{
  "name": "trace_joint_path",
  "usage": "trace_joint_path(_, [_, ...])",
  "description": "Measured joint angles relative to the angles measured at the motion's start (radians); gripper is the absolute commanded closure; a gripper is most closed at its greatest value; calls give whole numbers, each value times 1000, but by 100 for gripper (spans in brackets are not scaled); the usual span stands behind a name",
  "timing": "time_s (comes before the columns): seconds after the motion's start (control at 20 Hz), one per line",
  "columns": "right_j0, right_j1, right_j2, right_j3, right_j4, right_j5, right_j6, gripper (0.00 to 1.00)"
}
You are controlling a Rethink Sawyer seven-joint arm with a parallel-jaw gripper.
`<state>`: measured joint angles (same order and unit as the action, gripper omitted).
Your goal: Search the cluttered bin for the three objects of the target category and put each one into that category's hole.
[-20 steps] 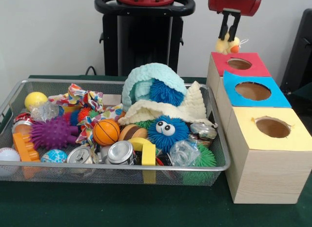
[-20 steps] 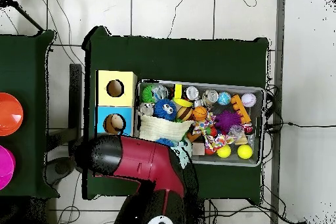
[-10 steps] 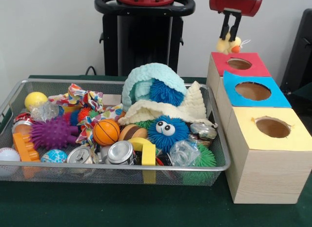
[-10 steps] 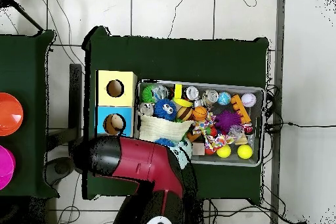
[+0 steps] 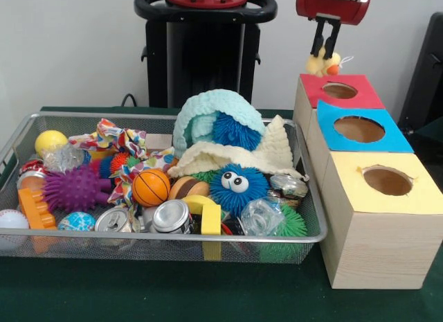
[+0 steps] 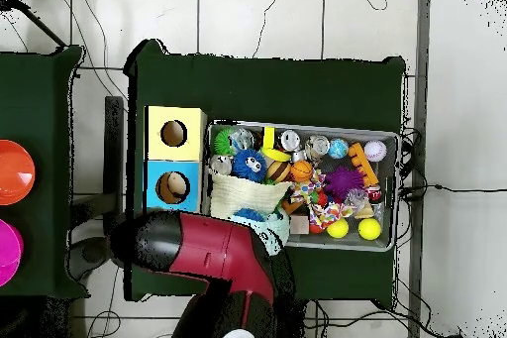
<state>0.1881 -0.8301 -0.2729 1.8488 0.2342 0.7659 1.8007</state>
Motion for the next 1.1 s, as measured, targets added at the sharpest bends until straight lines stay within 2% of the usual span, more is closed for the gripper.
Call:
trace_joint_path(0.8, [37,0,-8,42,17,-36,6,100])
trace_joint_path(1.1, [45,0,-21,44,25,-36,34,100])
